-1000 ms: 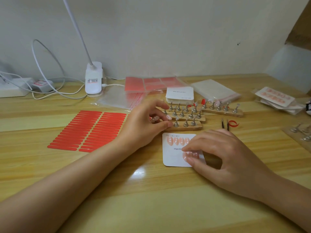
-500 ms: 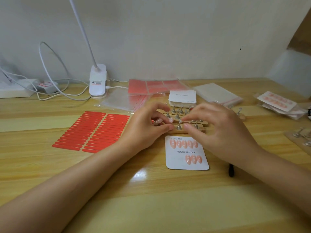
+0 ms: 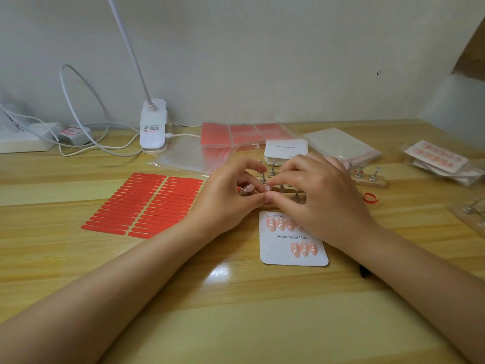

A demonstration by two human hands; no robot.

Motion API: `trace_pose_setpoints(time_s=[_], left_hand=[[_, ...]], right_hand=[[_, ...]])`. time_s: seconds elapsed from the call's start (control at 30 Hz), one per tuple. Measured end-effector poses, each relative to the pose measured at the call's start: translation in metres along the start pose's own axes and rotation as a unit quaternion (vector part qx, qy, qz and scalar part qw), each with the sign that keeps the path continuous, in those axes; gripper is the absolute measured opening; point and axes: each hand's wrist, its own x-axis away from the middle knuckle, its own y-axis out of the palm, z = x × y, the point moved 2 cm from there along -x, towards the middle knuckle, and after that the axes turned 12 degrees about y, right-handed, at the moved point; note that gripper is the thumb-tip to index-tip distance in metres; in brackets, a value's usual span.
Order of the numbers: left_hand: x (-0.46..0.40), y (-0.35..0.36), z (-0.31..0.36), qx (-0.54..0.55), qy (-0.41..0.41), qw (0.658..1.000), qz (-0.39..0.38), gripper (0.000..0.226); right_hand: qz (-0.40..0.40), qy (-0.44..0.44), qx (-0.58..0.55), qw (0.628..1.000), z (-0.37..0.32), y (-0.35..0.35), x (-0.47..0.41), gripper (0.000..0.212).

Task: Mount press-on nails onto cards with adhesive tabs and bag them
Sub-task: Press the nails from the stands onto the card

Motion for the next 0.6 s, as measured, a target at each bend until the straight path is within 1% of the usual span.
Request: trace_pose_setpoints(time_s=[0.3, 0.43, 0.6], left_hand=[[-0.0012, 0.0001, 0.0003, -0.006, 0.010, 1.000, -0.009, 0.036], [-0.0014, 0.0002, 0.0014, -0.014, 0.022, 1.000, -0.010, 0.040], [-0.0014, 0.0006, 0.0011, -0.014, 0.028, 0.999, -0.010, 0.040]], right_hand=[[0.017, -0.003, -0.001, 1.000, -0.0001, 0.0031, -0.0015, 0.012], [0.016, 0.003, -0.009, 1.000, 0.0008, 0.0043, -0.0020, 0.013], [0.017, 0.002, -0.017, 1.000, 0.0013, 0.0049, -0.0028, 0.011]])
